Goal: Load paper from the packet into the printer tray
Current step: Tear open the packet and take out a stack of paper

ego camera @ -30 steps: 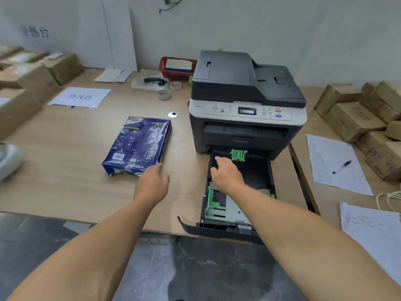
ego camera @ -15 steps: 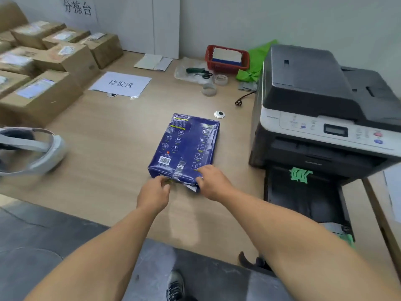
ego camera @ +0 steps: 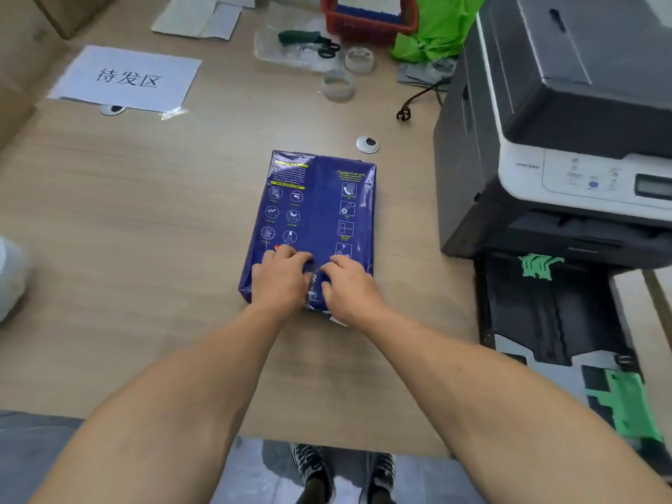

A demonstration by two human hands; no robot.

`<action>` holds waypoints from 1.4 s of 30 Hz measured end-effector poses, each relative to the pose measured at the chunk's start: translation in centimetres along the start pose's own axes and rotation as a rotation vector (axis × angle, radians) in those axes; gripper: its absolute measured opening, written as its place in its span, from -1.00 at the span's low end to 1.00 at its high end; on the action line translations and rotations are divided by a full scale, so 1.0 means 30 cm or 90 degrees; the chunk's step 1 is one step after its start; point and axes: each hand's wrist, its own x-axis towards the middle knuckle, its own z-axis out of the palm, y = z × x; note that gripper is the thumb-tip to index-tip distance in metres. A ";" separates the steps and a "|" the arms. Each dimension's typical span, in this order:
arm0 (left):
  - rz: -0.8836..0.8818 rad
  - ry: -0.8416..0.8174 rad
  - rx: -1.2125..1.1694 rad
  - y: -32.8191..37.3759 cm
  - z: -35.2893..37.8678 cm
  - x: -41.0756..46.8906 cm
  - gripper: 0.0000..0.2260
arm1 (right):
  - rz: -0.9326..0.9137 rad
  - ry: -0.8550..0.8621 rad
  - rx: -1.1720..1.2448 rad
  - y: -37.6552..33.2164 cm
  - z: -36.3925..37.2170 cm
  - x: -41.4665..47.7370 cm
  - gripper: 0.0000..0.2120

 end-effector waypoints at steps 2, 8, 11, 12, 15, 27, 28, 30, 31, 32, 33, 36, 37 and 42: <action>-0.001 0.012 0.005 0.006 0.004 0.020 -0.72 | 0.006 0.001 -0.004 0.004 0.005 0.006 -0.69; 0.029 0.019 0.045 0.019 0.008 0.058 -0.81 | 0.007 -0.002 0.007 0.009 0.005 0.013 -0.72; 0.033 0.013 0.066 0.018 0.022 0.052 -0.83 | -0.006 -0.007 0.017 0.017 0.008 0.014 -0.73; 0.035 0.012 0.065 0.018 0.026 0.048 -0.84 | -0.011 -0.009 0.020 0.020 0.008 0.014 -0.73; 0.040 0.010 0.041 0.012 0.027 0.027 -0.87 | -0.026 -0.018 0.028 0.030 0.005 0.010 -0.71; 0.187 -0.081 -0.051 -0.106 -0.021 -0.246 -0.63 | -0.138 0.004 -0.064 0.023 0.003 -0.032 -0.59; 0.189 -0.093 -0.052 -0.115 -0.026 -0.263 -0.64 | -0.147 -0.007 -0.064 0.025 0.005 -0.034 -0.53; 0.178 -0.134 -0.040 -0.125 -0.040 -0.296 -0.78 | -0.151 -0.026 -0.067 0.033 0.014 -0.034 -0.47; 0.176 -0.160 -0.032 -0.126 -0.043 -0.309 -0.88 | -0.150 -0.022 -0.075 0.037 0.014 -0.032 -0.50; 0.181 -0.182 -0.030 -0.123 -0.044 -0.321 -0.89 | -0.153 -0.010 -0.088 0.041 0.012 -0.030 -0.55; 0.179 -0.205 -0.020 -0.120 -0.044 -0.332 -0.86 | -0.162 0.004 -0.105 0.043 0.009 -0.027 -0.63; 0.172 -0.226 -0.026 -0.115 -0.033 -0.359 -0.90 | -0.197 0.046 -0.128 0.033 -0.002 -0.022 -0.82; 0.162 -0.221 -0.034 -0.111 -0.032 -0.363 -0.94 | -0.197 0.064 -0.120 0.027 -0.008 -0.020 -0.83; 0.084 -0.170 -0.158 -0.067 -0.042 -0.353 -0.74 | -0.133 0.138 -0.036 0.001 -0.073 0.008 -0.86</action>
